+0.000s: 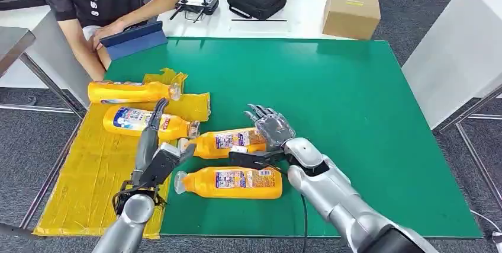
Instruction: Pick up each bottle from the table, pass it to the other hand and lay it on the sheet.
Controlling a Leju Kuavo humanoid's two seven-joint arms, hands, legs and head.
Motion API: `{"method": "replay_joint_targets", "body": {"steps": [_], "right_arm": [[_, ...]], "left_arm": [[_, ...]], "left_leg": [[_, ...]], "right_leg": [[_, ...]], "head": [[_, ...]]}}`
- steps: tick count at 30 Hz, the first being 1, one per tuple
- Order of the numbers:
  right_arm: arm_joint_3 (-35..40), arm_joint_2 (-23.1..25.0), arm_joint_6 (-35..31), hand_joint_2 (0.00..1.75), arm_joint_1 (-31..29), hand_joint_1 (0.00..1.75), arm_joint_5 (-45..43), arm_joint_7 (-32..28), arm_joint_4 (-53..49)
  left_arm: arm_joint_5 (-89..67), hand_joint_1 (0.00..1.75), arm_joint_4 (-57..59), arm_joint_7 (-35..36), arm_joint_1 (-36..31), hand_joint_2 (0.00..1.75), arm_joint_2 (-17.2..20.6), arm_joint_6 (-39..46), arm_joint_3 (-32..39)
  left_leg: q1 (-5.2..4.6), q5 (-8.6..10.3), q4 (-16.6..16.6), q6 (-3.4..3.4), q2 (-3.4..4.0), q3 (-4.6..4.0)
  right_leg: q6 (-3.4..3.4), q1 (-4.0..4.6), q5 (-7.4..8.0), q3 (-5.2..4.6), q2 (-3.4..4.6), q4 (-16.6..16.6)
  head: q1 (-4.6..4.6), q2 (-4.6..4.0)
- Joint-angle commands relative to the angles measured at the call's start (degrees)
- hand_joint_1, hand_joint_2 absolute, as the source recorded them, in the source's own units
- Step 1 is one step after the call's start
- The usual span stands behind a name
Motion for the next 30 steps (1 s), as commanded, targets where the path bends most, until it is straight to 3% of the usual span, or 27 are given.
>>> {"method": "replay_joint_targets", "body": {"steps": [1, 13, 30], "right_arm": [[1.3, 2.1, 1.3, 1.75, -4.6, 0.00, -1.0, 0.7, 9.2], [1.0, 4.1, 6.0, 1.75, -7.7, 0.00, -2.5, 0.5, 14.8], [3.2, 6.4, 6.4, 1.75, -6.8, 0.00, -2.0, -0.3, 16.4]], "left_arm": [[0.3, 0.00, 0.5, 0.1, -1.2, 1.75, 0.3, -0.3, -1.5], [1.1, 0.00, 0.5, -0.3, -1.4, 1.75, 0.2, -0.2, -2.0], [1.4, 0.00, -0.2, -0.7, -1.3, 1.75, 0.1, -0.1, -1.6]], "left_leg": [[0.08, -0.19, 0.0, -0.31, 0.09, 0.36], [0.04, -0.04, 0.0, -0.15, 0.03, 0.12], [0.05, -0.07, 0.0, -0.18, 0.04, 0.19]], "right_leg": [[-0.19, 0.07, -0.15, 0.37, 0.05, 0.0], [-0.10, 0.03, -0.04, 0.12, 0.00, 0.0], [-0.12, 0.05, -0.07, 0.19, 0.01, 0.0]], "head": [[-0.02, 0.00], [0.00, 0.00], [-0.02, 0.00]]}}
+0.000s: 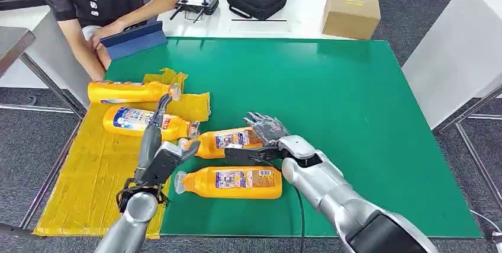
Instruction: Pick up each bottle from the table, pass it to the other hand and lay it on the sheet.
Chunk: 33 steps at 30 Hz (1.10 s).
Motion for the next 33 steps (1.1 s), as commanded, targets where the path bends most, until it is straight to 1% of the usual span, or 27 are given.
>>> {"method": "replay_joint_targets", "body": {"steps": [1, 4, 10, 11, 12, 13, 14, 15, 16, 17, 19, 20, 21, 22, 23, 26, 28, 31, 32, 33], "right_arm": [[3.2, 2.3, 0.1, 1.75, -2.0, 0.00, 0.9, 0.3, 5.4], [3.6, 3.0, 0.0, 1.75, -2.0, 0.00, 1.2, 1.0, 6.1], [4.3, 3.4, -0.4, 1.75, -1.6, 0.00, 1.9, 2.1, 7.2], [4.4, 3.3, -0.9, 1.75, -1.5, 0.10, 2.2, 2.6, 7.5], [4.6, 3.2, -1.2, 1.75, -1.4, 0.73, 2.7, 3.4, 7.8], [4.6, 3.3, -1.4, 1.75, -1.4, 1.03, 2.9, 3.7, 8.2], [4.8, 3.2, -1.6, 1.75, -1.4, 1.41, 3.3, 4.2, 8.5], [4.8, 3.2, -1.7, 1.75, -1.3, 1.45, 3.5, 4.6, 8.8], [4.8, 3.1, -1.8, 1.75, -1.3, 1.45, 3.6, 4.6, 8.8], [4.8, 3.1, -1.8, 1.75, -1.3, 1.45, 3.6, 4.6, 8.8], [4.8, 3.1, -1.8, 1.75, -1.3, 1.48, 3.6, 4.6, 8.8], [4.8, 3.2, -1.7, 1.75, -1.4, 1.57, 3.8, 5.0, 9.1], [4.8, 3.2, -1.6, 1.75, -1.4, 1.69, 4.0, 5.2, 9.2], [4.8, 3.2, -1.6, 1.75, -1.5, 1.73, 4.3, 5.6, 9.4], [4.7, 3.1, -1.6, 1.75, -1.5, 1.75, 4.5, 5.9, 9.5], [4.7, 3.0, -1.7, 1.75, -1.4, 1.75, 4.7, 6.1, 9.7], [4.9, 2.9, -1.8, 1.75, -1.5, 1.75, 5.2, 6.3, 10.0], [4.9, 2.9, -1.8, 1.75, -1.5, 1.75, 5.2, 6.3, 10.0], [4.9, 2.9, -1.7, 1.75, -1.6, 1.75, 5.3, 6.3, 10.0], [4.9, 2.9, -1.7, 1.75, -1.7, 1.75, 5.4, 6.3, 10.1]], "left_arm": [[0.4, 0.00, 1.2, -0.1, -1.4, 1.75, 0.8, -0.1, -0.5], [0.5, 0.00, 1.4, -0.2, -1.7, 1.75, 0.8, -0.1, -0.6], [0.6, 0.00, 1.8, -0.3, -2.3, 1.75, 0.7, -0.3, -0.9], [0.7, 0.00, 2.0, -0.4, -2.4, 1.75, 0.7, -0.2, -1.0], [0.8, 0.00, 2.0, -0.4, -2.3, 1.75, 0.6, 0.0, -0.9], [0.8, 0.00, 1.9, -0.5, -2.3, 1.75, 0.6, -0.1, -0.9], [0.8, 0.00, 1.9, -0.5, -2.2, 1.75, 0.6, -0.1, -0.9], [0.8, 0.00, 1.8, -0.5, -2.2, 1.75, 0.6, -0.1, -0.8], [0.8, 0.00, 1.8, -0.5, -2.1, 1.75, 0.6, -0.1, -0.8], [0.8, 0.00, 1.8, -0.5, -2.1, 1.75, 0.6, -0.1, -0.8], [0.8, 0.00, 1.8, -0.5, -2.1, 1.75, 0.6, -0.1, -0.8], [0.8, 0.00, 1.7, -0.5, -2.1, 1.75, 0.6, -0.2, -0.7], [0.8, 0.00, 1.7, -0.5, -2.1, 1.75, 0.6, -0.2, -0.7], [0.8, 0.00, 1.8, -0.5, -2.1, 1.75, 0.5, -0.2, -0.6], [0.7, 0.00, 1.8, -0.5, -2.1, 1.75, 0.6, -0.2, -0.6], [0.7, 0.00, 2.1, -0.6, -2.0, 1.75, 0.5, -0.1, -0.5], [0.7, 0.00, 2.2, -0.7, -2.0, 1.75, 0.4, 0.0, -0.4], [0.7, 0.00, 2.2, -0.7, -2.0, 1.75, 0.4, 0.0, -0.4], [0.7, 0.00, 2.2, -0.7, -2.0, 1.75, 0.5, 0.0, -0.4], [0.7, 0.00, 2.1, -0.7, -2.0, 1.75, 0.5, 0.0, -0.3]], "left_leg": [[0.04, -0.05, 0.0, -0.14, 0.04, 0.11], [0.09, -0.16, 0.0, -0.28, 0.05, 0.33], [0.07, -0.07, 0.0, -0.17, -0.01, 0.18], [0.09, -0.15, 0.0, -0.26, 0.00, 0.32], [0.06, -0.08, 0.0, -0.20, -0.03, 0.21], [0.09, -0.14, 0.0, -0.28, -0.04, 0.34], [0.07, -0.09, 0.0, -0.20, -0.03, 0.22], [0.07, -0.13, 0.0, -0.26, -0.04, 0.32], [0.07, -0.07, 0.0, -0.19, -0.03, 0.21], [0.08, -0.13, 0.0, -0.27, -0.03, 0.33], [0.07, -0.08, 0.0, -0.20, -0.04, 0.21], [0.09, -0.13, 0.0, -0.27, -0.04, 0.32], [0.08, -0.09, 0.0, -0.22, -0.05, 0.24], [0.10, -0.15, 0.0, -0.31, -0.04, 0.36], [0.06, -0.07, 0.0, -0.20, -0.04, 0.23], [0.06, -0.05, 0.0, -0.17, -0.06, 0.21], [0.11, -0.14, 0.0, -0.31, -0.07, 0.41], [0.05, -0.03, 0.0, -0.13, -0.06, 0.19], [0.10, -0.12, 0.0, -0.26, -0.07, 0.37], [0.06, -0.06, 0.0, -0.18, -0.06, 0.27]], "right_leg": [[-0.09, 0.04, -0.03, 0.11, 0.02, 0.0], [-0.18, 0.08, -0.13, 0.34, 0.01, 0.0], [-0.11, 0.06, -0.07, 0.20, -0.04, 0.0], [-0.17, 0.08, -0.14, 0.35, -0.04, 0.0], [-0.12, 0.05, -0.08, 0.23, -0.06, 0.0], [-0.17, 0.08, -0.14, 0.38, -0.08, 0.0], [-0.12, 0.06, -0.09, 0.24, -0.06, 0.0], [-0.16, 0.06, -0.14, 0.34, -0.07, 0.0], [-0.12, 0.06, -0.07, 0.23, -0.05, -0.1], [-0.16, 0.07, -0.13, 0.36, -0.07, -0.1], [-0.13, 0.07, -0.08, 0.24, -0.07, -0.1], [-0.17, 0.08, -0.13, 0.35, -0.08, -0.1], [-0.14, 0.07, -0.09, 0.28, -0.08, -0.1], [-0.19, 0.09, -0.15, 0.40, -0.08, 0.0], [-0.13, 0.05, -0.08, 0.24, -0.06, 0.0], [-0.12, 0.05, -0.07, 0.22, -0.09, -0.1], [-0.19, 0.10, -0.15, 0.45, -0.11, -0.1], [-0.08, 0.04, -0.04, 0.20, -0.08, -0.1], [-0.15, 0.09, -0.12, 0.42, -0.11, -0.1], [-0.11, 0.05, -0.07, 0.29, -0.09, -0.1]], "head": [[-0.02, 0.00], [0.00, 0.00], [0.00, 0.00], [0.00, 0.00], [-0.02, 0.00], [0.00, 0.00], [0.00, 0.00], [0.00, 0.00], [0.00, 0.00], [-0.02, 0.00], [0.00, 0.00], [0.00, 0.00], [0.02, 0.00], [-0.02, 0.00], [0.00, 0.00], [0.00, 0.00], [0.00, 0.00], [0.00, 0.00], [0.00, 0.00], [0.00, 0.00]]}}
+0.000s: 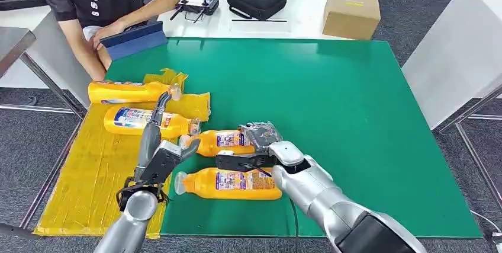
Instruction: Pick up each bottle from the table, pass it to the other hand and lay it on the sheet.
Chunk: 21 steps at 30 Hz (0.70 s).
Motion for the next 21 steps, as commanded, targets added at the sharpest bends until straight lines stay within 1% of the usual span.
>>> {"method": "replay_joint_targets", "body": {"steps": [1, 3, 5, 9, 11, 13, 14, 15, 16, 17, 19, 20, 21], "right_arm": [[2.5, -0.4, 0.5, 1.75, -1.4, 1.75, 0.5, 0.4, 5.2], [2.7, -0.4, 0.2, 1.75, -1.4, 1.75, 0.9, 0.4, 5.2], [2.5, -0.6, -0.9, 1.75, -1.0, 1.75, 1.2, 0.7, 4.8], [2.1, -1.0, -3.1, 1.75, -0.6, 1.75, 1.8, 1.2, 3.8], [1.6, -1.4, -4.9, 1.75, -0.4, 1.75, 2.0, 1.0, 2.4], [0.5, -2.4, -7.5, 1.75, 0.1, 1.75, 2.5, 0.6, -2.1], [0.0, -2.9, -7.6, 1.75, 0.3, 1.75, 2.5, 0.6, -4.3], [-0.7, -3.7, -8.8, 1.75, 1.2, 1.75, 2.7, 0.6, -8.3], [-1.0, -4.5, -7.3, 1.75, 1.8, 1.75, 3.0, 1.1, -11.8], [-1.1, -4.8, -6.5, 1.75, 2.1, 1.75, 3.2, 1.6, -13.2], [-1.2, -4.8, -6.5, 1.75, 2.3, 1.75, 3.2, 1.6, -13.2], [-1.2, -4.8, -6.5, 1.75, 2.4, 1.75, 3.2, 1.6, -13.2], [-1.9, -5.0, -8.3, 1.75, 2.9, 1.75, 3.3, 0.9, -14.7]], "left_arm": [[0.1, 0.00, 2.2, 0.0, -1.7, 1.75, 0.6, 0.0, -0.3], [0.1, 0.00, 2.0, 0.0, -1.6, 1.75, 0.6, 0.0, -0.2], [0.1, 0.00, 1.6, -0.1, -1.3, 1.75, 0.6, 0.1, -0.1], [0.1, 0.00, 1.3, -0.1, -1.0, 1.75, 0.5, 0.1, -0.1], [0.0, 0.00, 1.1, 0.0, -0.8, 1.75, 0.4, 0.1, 0.0], [-0.3, 0.00, 0.6, 0.4, -0.4, 1.75, 0.3, 0.3, 0.4], [-0.3, 0.00, 0.3, 0.4, -0.1, 1.75, 0.4, 0.3, 0.6], [-0.4, 0.00, -0.1, 0.6, 0.2, 1.75, 0.3, 0.5, 0.9], [-0.5, 0.00, -0.7, 0.6, 0.5, 1.75, 0.3, 0.5, 1.1], [-0.6, 0.00, -0.8, 0.6, 0.6, 1.75, 0.3, 0.4, 1.2], [-0.6, 0.00, -0.8, 0.6, 0.6, 1.75, 0.3, 0.4, 1.2], [-0.6, 0.00, -0.8, 0.6, 0.6, 1.75, 0.3, 0.4, 1.2], [-0.7, 0.00, -0.7, 0.7, 0.6, 1.75, 0.2, 0.5, 1.4]], "left_leg": [[0.09, -0.11, 0.0, -0.27, -0.06, 0.31], [0.05, -0.04, 0.0, -0.14, -0.06, 0.14], [0.10, -0.12, 0.0, -0.27, -0.07, 0.31], [0.06, -0.05, 0.0, -0.17, -0.07, 0.20], [0.10, -0.13, 0.0, -0.29, -0.09, 0.36], [0.06, -0.06, 0.0, -0.20, -0.08, 0.22], [0.08, -0.10, 0.0, -0.24, -0.08, 0.26], [0.07, -0.08, 0.0, -0.20, -0.07, 0.19], [0.04, -0.03, 0.0, -0.14, -0.03, 0.09], [0.06, -0.11, 0.0, -0.22, -0.01, 0.18], [0.03, -0.06, 0.0, -0.15, 0.00, 0.09], [0.08, -0.17, 0.1, -0.26, -0.01, 0.24], [0.07, -0.11, 0.0, -0.21, -0.05, 0.18]], "right_leg": [[-0.16, 0.08, -0.11, 0.37, -0.09, -0.1], [-0.09, 0.04, -0.05, 0.18, -0.08, -0.1], [-0.17, 0.08, -0.11, 0.38, -0.10, -0.1], [-0.11, 0.04, -0.06, 0.25, -0.08, -0.1], [-0.18, 0.08, -0.13, 0.43, -0.12, -0.1], [-0.12, 0.05, -0.07, 0.26, -0.10, -0.1], [-0.15, 0.07, -0.11, 0.32, -0.11, -0.1], [-0.12, 0.06, -0.08, 0.23, -0.09, 0.0], [-0.08, 0.03, -0.03, 0.12, -0.04, 0.0], [-0.14, 0.05, -0.10, 0.22, -0.03, 0.0], [-0.09, 0.02, -0.05, 0.12, -0.02, 0.0], [-0.15, 0.07, -0.15, 0.29, -0.04, 0.0], [-0.13, 0.06, -0.11, 0.24, -0.08, 0.0]], "head": [[0.00, 0.00], [0.00, 0.00], [0.00, 0.00], [-0.02, 0.00], [-0.02, 0.00], [0.00, 0.00], [0.00, 0.00], [0.00, 0.00], [0.00, 0.00], [0.00, 0.00], [0.00, 0.00], [0.00, 0.00], [0.00, 0.00]]}}
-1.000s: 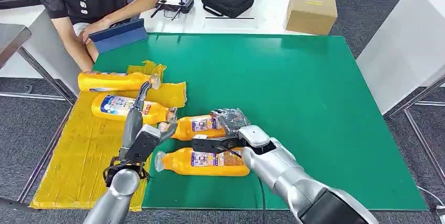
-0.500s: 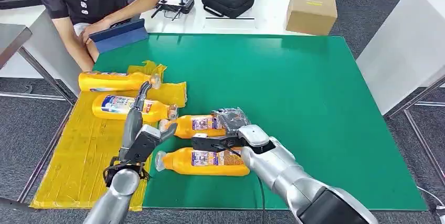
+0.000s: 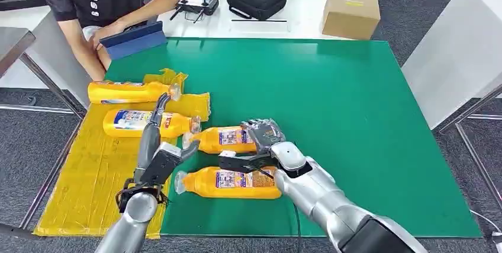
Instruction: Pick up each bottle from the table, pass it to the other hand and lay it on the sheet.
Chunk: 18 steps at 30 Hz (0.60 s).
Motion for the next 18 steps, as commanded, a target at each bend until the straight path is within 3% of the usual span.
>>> {"method": "replay_joint_targets", "body": {"steps": [1, 5, 18], "right_arm": [[-2.6, -3.7, -2.5, 1.75, 1.0, 1.75, 0.4, -0.4, -12.1], [-5.7, -6.5, -2.5, 1.75, 4.8, 1.75, 0.4, 0.9, -26.8], [-10.8, -7.3, -5.6, 1.75, 9.0, 1.75, -4.3, -1.0, -36.4]], "left_arm": [[-0.3, 0.00, -0.1, 0.5, -0.3, 1.75, 0.1, 0.1, 1.6], [-0.9, 0.00, -0.5, 0.7, 0.2, 1.75, -0.2, 0.2, 2.4], [-1.5, 0.00, -0.6, 0.7, 0.8, 1.75, -0.7, 0.8, 3.3]], "left_leg": [[0.08, -0.16, 0.0, -0.26, -0.06, 0.25], [0.09, -0.18, 0.1, -0.28, -0.05, 0.16], [0.05, -0.07, 0.0, -0.14, -0.07, 0.03]], "right_leg": [[-0.17, 0.07, -0.17, 0.29, -0.09, 0.0], [-0.17, 0.09, -0.18, 0.21, -0.09, 0.0], [-0.10, 0.05, -0.07, 0.07, -0.08, 0.0]], "head": [[0.00, 0.00], [0.00, 0.00], [0.00, 0.00]]}}
